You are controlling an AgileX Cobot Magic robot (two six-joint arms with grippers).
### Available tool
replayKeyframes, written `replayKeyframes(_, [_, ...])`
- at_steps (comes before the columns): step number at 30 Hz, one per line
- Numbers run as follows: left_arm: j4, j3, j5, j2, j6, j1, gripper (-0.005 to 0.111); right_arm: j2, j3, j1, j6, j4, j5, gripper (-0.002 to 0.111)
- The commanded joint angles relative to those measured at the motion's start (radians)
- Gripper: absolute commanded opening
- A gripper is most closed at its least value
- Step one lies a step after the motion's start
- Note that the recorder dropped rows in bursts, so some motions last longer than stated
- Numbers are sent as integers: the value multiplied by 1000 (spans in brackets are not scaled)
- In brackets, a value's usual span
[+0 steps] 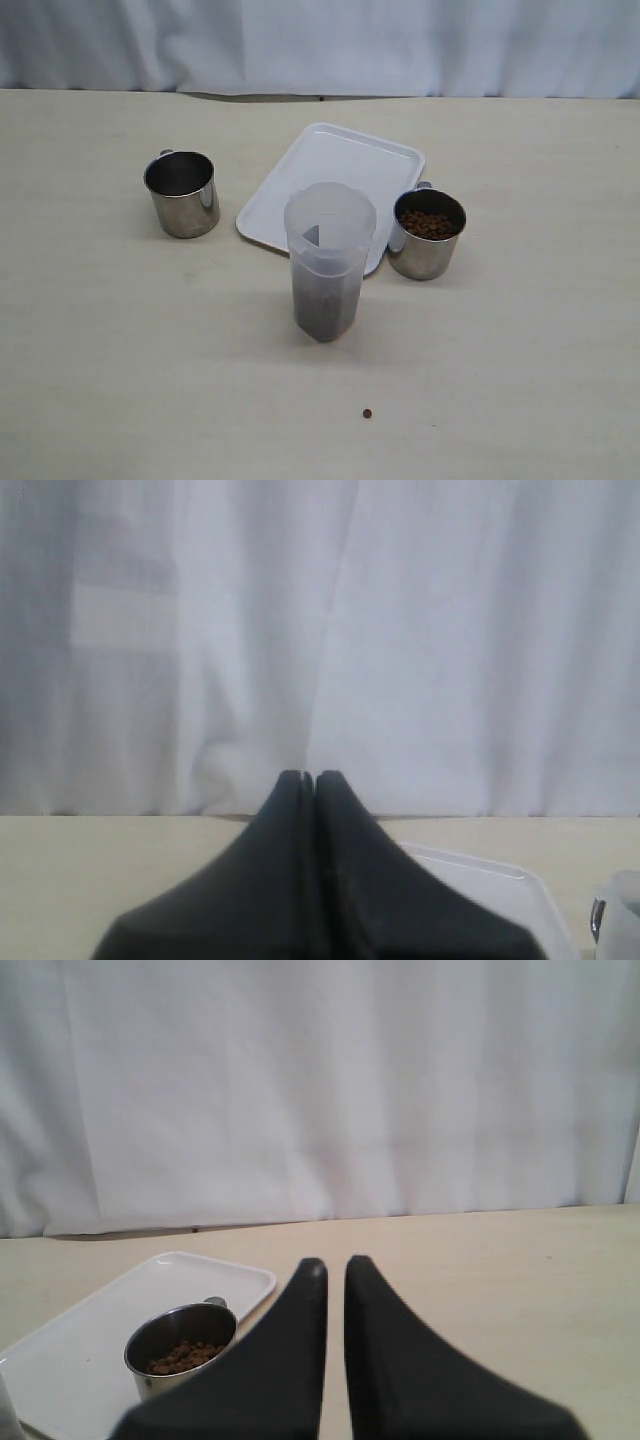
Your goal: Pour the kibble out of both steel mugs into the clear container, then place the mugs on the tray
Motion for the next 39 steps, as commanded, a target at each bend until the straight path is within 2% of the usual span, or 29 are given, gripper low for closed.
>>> replayKeyframes(1, [-25,2,174,-87,90,-103,0,-4,4,-6,-4,5,-11,5])
replayKeyframes(3, [-25,2,234,-112,94,-138,0,-4,4,-6,-4,5,-11,5])
replayKeyframes(6, [-25,2,249,-141,94,-167,0,-4,4,-6,-4,5,-11,5])
replayKeyframes(15, [-27,2,452,-315,50,-193,0,-4,4,-6,-4,5,-11,5])
replayKeyframes(19, [-27,2,459,-315,37,-190,0,-4,4,-6,-4,5,-11,5])
replayKeyframes(23, [-31,2,394,-315,37,-190,0,-4,4,-6,-4,5,-11,5])
replayKeyframes(24, [-139,2,408,-315,109,-190,0,-4,4,-6,-4,5,-11,5])
replayKeyframes(25, [-360,2,417,-315,273,-190,0,-4,4,-6,-4,5,-11,5])
replayKeyframes(27, [-803,2,431,-315,736,-190,0,-4,4,-6,-4,5,-11,5])
replayKeyframes(28, [-909,2,443,-315,881,-190,0,-4,4,-6,-4,5,-11,5])
replayKeyframes(29, [-949,2,471,-315,936,-190,0,-4,4,-6,-4,5,-11,5])
replayKeyframes(32, [-916,2,554,-315,931,-190,0,-4,4,-6,-4,5,-11,5])
replayKeyframes(39, [-913,2,556,-315,931,-190,0,-4,4,-6,-4,5,-11,5])
